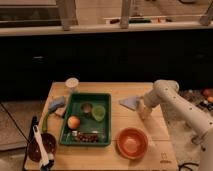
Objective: Place towel in red bowl
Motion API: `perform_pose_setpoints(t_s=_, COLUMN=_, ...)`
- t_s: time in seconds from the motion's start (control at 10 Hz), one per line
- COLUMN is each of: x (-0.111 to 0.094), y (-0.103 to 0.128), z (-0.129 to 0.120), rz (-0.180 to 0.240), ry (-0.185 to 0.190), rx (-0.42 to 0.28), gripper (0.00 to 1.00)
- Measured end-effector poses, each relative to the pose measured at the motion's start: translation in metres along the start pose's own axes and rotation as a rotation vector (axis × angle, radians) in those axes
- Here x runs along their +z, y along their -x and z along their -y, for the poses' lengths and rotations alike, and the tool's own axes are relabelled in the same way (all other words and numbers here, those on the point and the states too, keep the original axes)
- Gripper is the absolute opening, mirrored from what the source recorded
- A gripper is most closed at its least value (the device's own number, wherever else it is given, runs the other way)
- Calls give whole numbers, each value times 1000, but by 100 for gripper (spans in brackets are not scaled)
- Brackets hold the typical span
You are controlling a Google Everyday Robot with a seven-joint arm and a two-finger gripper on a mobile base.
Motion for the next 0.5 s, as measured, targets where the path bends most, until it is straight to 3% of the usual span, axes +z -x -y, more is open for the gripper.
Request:
perform_pose_setpoints(t_s=0.1, x=0, y=0, z=0, rz=0, ry=0, rx=0, gripper=74)
perform_pose_setpoints(t_s=0.5, x=0, y=0, z=0, rz=0, ry=0, rx=0, gripper=80)
